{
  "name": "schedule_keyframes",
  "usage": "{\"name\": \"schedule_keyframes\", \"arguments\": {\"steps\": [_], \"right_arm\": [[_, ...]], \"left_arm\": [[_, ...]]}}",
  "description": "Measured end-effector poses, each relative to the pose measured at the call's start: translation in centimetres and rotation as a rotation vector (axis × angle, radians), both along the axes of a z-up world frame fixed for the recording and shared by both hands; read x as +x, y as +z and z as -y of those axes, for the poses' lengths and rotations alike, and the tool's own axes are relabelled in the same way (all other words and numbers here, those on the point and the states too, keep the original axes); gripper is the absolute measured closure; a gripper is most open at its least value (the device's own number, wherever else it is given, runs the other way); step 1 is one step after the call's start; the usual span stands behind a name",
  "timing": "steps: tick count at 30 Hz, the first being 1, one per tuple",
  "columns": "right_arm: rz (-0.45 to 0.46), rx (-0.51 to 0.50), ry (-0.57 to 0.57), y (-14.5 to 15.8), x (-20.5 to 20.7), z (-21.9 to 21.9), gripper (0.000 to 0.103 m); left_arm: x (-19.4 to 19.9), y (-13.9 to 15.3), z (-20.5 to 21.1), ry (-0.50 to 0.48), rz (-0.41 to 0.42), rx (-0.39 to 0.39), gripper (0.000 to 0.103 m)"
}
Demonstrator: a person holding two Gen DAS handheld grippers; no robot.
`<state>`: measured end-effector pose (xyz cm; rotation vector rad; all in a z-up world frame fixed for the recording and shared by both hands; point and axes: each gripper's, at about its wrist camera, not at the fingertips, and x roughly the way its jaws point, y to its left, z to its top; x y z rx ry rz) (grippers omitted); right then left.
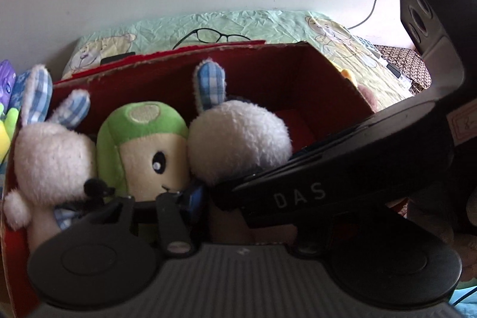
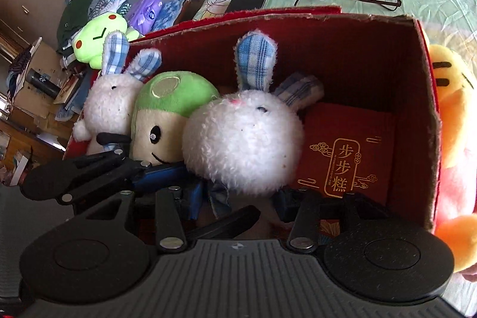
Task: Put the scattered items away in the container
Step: 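Carry the bunny over the red box and lower it inside, then open the right gripper to release the bunny in the box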
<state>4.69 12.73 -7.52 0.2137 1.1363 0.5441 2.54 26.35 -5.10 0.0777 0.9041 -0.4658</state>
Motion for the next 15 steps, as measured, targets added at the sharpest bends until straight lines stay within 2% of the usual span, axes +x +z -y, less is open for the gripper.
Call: {"name": "schedule_keyframes", "arguments": {"steps": [4,10,13,15], "right_arm": [[-0.013,0.054,-0.017,0.6,-0.1,1.4,0.049],[0.067,0.048,-0.01,2.7,-2.0,2.3,0.045],[0.08,0.096,-0.055,3.4,-2.3,3.6,0.048],[0.123,0.094,-0.083,4.1,-2.5,3.9,0.05]], "left_arm": [[0.6,0.1,-0.5,0.013,-0.019,-0.03,0.048],[0.5,0.2,-0.3,-0.001,-0.007,-0.02,0.046],[0.7,0.2,-0.5,0.005,-0.015,-0.031,0.048],[0.6,0.2,-0.4,0.005,-0.013,-0.027,0.048]]}}
